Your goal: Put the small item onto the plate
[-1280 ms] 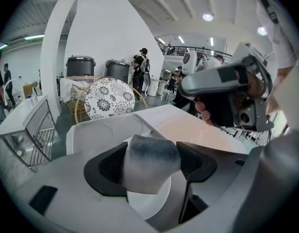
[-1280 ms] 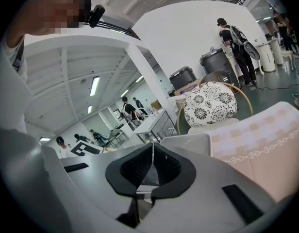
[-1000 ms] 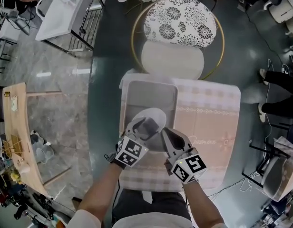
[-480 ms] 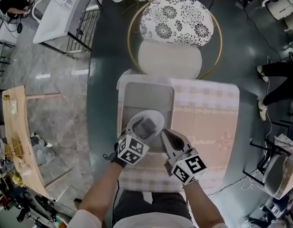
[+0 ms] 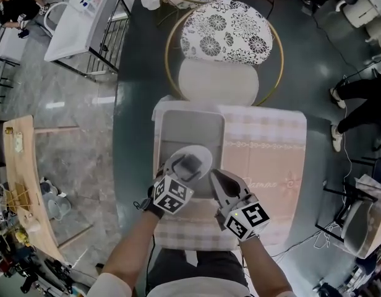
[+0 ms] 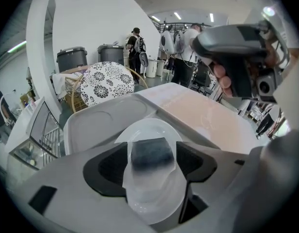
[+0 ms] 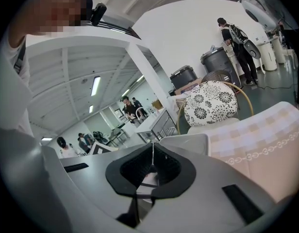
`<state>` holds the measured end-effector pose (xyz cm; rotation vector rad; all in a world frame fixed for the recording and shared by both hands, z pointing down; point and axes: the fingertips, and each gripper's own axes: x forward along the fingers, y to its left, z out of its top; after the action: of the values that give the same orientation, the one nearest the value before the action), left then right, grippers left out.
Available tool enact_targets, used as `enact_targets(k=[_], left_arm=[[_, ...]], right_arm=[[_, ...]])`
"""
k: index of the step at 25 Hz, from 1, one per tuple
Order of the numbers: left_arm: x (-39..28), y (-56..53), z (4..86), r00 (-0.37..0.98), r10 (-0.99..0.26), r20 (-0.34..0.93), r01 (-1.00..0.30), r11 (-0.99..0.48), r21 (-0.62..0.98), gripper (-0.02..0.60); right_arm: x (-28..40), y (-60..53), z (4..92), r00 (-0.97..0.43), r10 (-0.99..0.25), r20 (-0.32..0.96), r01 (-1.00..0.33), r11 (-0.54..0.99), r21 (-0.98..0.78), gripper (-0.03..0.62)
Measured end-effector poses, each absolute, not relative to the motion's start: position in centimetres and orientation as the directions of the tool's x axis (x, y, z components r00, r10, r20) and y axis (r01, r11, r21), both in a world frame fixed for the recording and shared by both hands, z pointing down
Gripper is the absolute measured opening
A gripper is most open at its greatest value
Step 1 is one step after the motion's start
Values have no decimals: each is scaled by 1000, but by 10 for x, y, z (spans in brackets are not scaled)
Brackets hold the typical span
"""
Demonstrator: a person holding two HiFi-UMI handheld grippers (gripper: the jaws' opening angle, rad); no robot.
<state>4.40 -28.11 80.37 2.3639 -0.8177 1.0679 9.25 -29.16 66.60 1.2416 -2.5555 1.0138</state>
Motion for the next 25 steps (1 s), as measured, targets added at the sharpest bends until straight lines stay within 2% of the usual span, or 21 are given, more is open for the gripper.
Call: enact_targets(k=[6, 7, 11, 13, 21, 25], left_arm=[[39, -279, 761, 572, -388, 723, -688, -706, 166, 304], [38, -277, 750, 584, -397, 708, -693, -699, 179, 290], [30, -266, 705, 611, -457, 647, -717, -666, 207, 145], [25, -259, 684, 617, -485, 620, -726, -654, 211, 100], [1, -220, 606, 631, -552, 545, -746, -625, 230, 23], [-9, -199, 571, 651, -572, 498, -738, -631, 240, 6]], right_arm=[[89, -285, 648, -647, -659, 383, -744, 437, -506, 17], [87, -283, 645, -646, -659, 385, -745, 437, -504, 17], [80, -268, 629, -644, -656, 393, -750, 440, -494, 17], [74, -260, 619, -644, -656, 395, -752, 446, -486, 17], [47, -229, 570, -651, -673, 350, -744, 478, -466, 17], [34, -211, 543, -662, -679, 319, -734, 500, -460, 17]])
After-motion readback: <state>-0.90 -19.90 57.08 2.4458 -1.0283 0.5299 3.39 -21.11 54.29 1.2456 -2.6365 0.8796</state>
